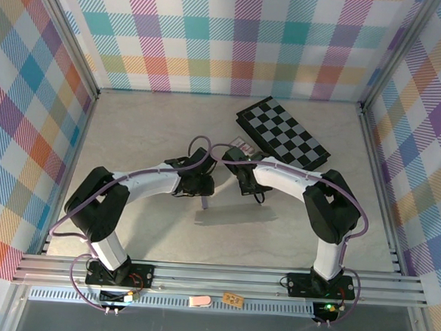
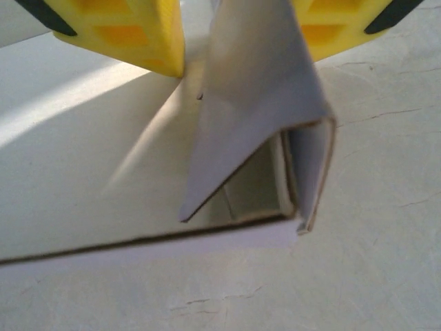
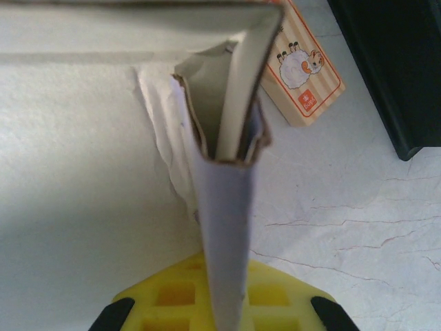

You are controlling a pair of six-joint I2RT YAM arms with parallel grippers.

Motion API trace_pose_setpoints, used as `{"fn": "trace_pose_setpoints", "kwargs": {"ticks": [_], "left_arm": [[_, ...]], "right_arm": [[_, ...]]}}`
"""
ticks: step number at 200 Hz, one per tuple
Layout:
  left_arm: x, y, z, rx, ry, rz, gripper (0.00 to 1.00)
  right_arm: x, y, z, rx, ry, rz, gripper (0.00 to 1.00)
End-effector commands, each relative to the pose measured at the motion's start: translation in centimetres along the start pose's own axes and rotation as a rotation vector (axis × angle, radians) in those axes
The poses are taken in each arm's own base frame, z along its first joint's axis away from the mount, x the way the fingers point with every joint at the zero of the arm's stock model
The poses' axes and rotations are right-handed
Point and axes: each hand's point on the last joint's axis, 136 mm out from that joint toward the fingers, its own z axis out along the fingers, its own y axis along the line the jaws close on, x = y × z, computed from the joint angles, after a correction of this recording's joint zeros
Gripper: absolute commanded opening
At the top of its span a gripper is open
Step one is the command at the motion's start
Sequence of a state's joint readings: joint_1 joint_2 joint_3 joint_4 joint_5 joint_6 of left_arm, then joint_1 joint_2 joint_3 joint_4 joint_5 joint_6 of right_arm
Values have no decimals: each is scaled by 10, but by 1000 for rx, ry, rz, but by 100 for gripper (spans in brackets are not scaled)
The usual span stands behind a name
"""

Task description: Fold the paper box

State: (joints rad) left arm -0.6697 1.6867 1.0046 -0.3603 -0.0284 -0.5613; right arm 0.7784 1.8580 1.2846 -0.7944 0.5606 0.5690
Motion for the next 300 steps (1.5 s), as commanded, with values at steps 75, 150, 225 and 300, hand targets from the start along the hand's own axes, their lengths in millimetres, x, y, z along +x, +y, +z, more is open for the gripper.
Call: {"fn": "trace_pose_setpoints", "kwargs": {"ticks": [75, 150, 225, 300], "left_arm": [[19, 55, 2, -328, 19, 53, 4], [33, 82, 4, -492, 44, 87, 8], [36, 84, 7, -582, 43, 179, 0], [22, 46, -2, -318, -3, 80, 31]], "right_arm": [[5, -10, 0, 41, 14, 6, 0], [6, -11, 0, 50, 18, 6, 0], [3, -9, 0, 53, 18, 2, 0], [2, -8, 0, 50, 18, 2, 0]]}}
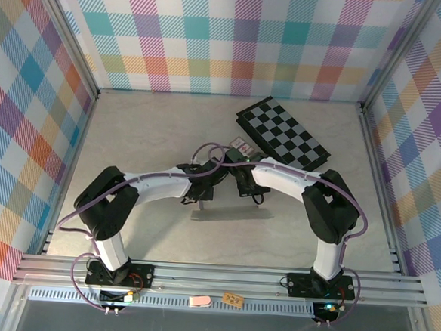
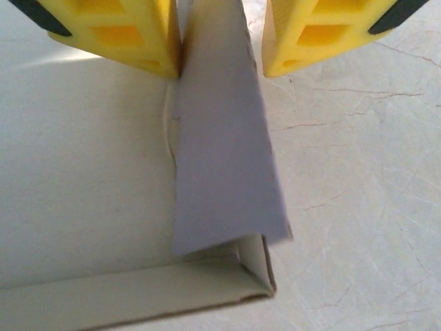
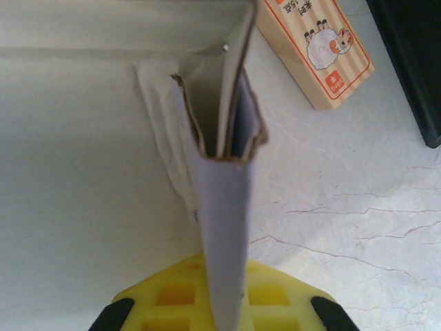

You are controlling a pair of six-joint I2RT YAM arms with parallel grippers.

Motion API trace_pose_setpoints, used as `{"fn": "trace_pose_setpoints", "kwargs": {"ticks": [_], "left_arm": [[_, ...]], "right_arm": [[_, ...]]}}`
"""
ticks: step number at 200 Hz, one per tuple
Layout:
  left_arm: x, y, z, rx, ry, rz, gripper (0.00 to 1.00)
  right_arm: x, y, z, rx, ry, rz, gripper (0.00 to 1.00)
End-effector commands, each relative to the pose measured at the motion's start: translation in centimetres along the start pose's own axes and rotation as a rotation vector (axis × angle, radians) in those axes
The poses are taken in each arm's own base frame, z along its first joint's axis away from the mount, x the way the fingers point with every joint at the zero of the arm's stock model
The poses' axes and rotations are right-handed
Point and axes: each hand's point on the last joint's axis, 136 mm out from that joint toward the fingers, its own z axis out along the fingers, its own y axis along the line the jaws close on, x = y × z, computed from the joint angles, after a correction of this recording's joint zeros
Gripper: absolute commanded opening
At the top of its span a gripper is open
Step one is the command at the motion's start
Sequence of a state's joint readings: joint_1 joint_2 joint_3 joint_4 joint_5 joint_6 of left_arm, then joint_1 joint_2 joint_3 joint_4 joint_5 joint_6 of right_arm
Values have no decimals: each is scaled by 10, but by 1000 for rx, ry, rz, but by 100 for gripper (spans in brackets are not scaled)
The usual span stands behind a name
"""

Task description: Fold the paper box

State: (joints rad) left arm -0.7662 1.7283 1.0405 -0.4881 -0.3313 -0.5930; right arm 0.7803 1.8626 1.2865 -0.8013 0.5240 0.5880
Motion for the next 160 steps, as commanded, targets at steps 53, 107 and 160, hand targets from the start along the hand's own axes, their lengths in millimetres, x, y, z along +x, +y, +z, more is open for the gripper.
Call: {"fn": "trace_pose_setpoints", "kwargs": {"ticks": [53, 107, 160], "left_arm": [[38, 32, 17, -99, 154, 25, 17], [47, 62, 17, -278, 164, 68, 0], [9, 30, -13, -98, 65, -2, 40]], "right_arm": [[-4, -15, -3, 78, -14, -3, 0], [-4, -15, -3, 78, -14, 0, 0], [-3, -15, -4, 74, -17, -1, 0]]}}
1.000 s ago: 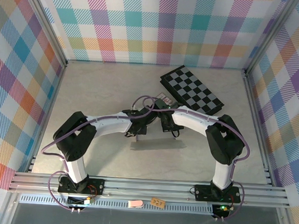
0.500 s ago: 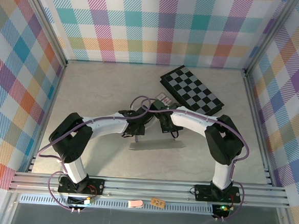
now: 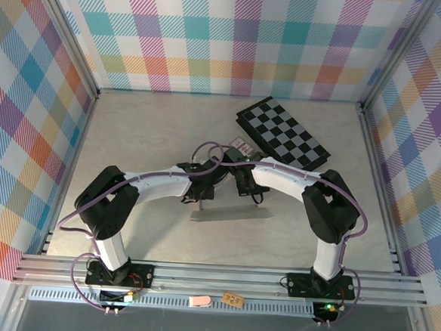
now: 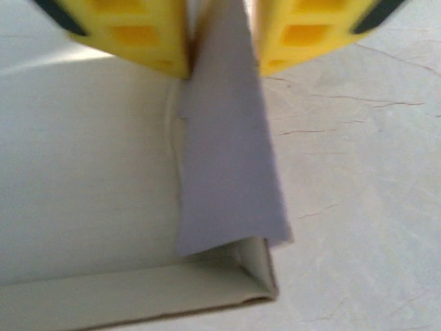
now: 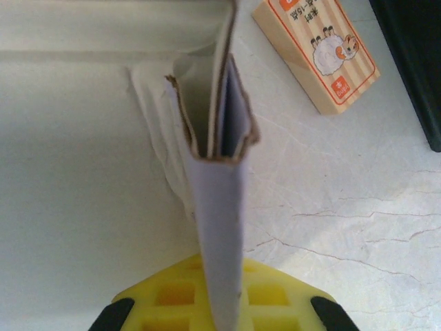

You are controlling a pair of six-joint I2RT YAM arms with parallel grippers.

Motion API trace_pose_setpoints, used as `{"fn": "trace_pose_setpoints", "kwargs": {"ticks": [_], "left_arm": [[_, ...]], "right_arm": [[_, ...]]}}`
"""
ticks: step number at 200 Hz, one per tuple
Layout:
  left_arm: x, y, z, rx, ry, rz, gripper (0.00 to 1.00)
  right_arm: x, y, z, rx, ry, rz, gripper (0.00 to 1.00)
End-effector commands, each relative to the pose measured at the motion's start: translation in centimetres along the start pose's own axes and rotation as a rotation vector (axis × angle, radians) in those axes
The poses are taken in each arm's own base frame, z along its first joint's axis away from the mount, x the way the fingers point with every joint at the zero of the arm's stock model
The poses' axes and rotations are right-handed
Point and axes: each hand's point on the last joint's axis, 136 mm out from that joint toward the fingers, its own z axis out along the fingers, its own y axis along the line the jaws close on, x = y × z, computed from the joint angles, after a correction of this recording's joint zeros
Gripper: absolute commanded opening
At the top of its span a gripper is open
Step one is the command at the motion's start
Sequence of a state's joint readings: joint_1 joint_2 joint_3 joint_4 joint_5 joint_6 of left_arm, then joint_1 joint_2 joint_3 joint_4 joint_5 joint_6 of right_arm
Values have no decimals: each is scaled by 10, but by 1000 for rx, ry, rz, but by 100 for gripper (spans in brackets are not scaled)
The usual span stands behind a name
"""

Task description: Fold the paper box

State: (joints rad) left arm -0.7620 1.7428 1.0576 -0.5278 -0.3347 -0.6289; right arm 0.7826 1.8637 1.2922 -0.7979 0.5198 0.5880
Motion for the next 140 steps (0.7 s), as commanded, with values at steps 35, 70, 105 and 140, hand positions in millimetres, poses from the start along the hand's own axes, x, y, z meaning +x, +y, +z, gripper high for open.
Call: {"fn": "trace_pose_setpoints", "kwargs": {"ticks": [35, 70, 105, 140], "left_arm": [[-24, -6, -37, 173, 5, -66, 50], [-20, -17, -26, 269, 79, -99, 50], [-16, -26, -15, 294, 111, -92, 46], [-11, -29, -6, 295, 129, -87, 41]], "right_arm": [[-2, -16, -4, 79, -15, -3, 0], [-3, -15, -4, 74, -17, -5, 0], [-3, -14, -4, 74, -16, -7, 0], [-3, -15, -3, 77, -14, -7, 0]]}}
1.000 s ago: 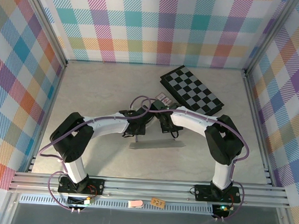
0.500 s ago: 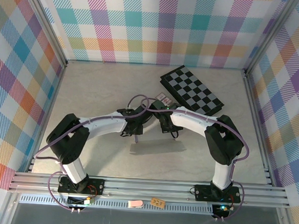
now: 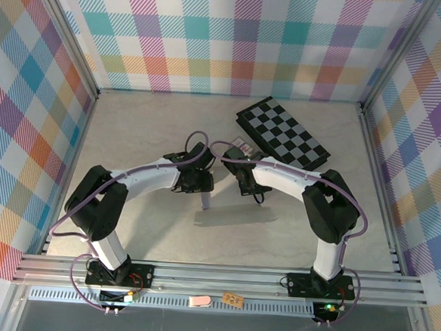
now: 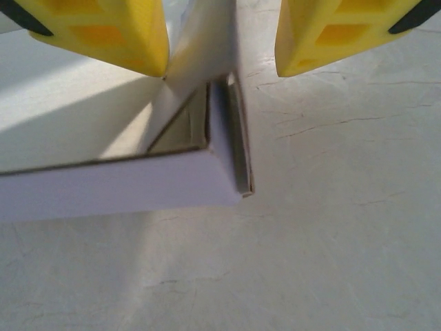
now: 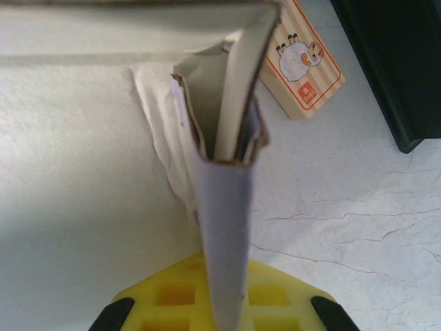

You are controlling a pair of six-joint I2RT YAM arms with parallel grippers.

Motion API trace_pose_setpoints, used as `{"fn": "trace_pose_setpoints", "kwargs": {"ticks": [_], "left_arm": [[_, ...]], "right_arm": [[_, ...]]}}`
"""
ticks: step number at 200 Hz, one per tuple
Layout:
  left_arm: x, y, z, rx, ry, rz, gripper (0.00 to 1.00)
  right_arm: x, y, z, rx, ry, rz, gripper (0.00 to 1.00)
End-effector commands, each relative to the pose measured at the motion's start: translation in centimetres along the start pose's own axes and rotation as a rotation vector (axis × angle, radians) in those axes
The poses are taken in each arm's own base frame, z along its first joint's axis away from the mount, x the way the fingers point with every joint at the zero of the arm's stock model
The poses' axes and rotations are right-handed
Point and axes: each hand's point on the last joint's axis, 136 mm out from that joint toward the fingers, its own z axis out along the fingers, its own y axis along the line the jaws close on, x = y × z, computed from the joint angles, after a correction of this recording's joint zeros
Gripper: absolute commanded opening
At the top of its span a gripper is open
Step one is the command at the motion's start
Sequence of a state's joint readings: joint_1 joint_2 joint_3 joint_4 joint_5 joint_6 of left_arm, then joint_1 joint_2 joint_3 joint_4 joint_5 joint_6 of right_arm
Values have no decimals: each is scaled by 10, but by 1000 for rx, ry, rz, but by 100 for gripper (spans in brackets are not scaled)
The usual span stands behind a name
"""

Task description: Fold the paper box

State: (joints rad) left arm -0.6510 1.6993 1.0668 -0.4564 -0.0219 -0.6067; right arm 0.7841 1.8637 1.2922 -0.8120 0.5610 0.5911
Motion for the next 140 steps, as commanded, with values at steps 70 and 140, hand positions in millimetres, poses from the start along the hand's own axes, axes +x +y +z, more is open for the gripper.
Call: {"fn": "trace_pose_setpoints", "kwargs": {"ticks": [70, 140], "left_arm": [[0, 7, 15, -26, -20, 14, 24], [14, 50, 6, -269, -25, 54, 0]], "right_arm": [[-1, -6, -2, 31, 1, -3, 0], [-1, -8, -3, 39, 0, -1, 0]]}}
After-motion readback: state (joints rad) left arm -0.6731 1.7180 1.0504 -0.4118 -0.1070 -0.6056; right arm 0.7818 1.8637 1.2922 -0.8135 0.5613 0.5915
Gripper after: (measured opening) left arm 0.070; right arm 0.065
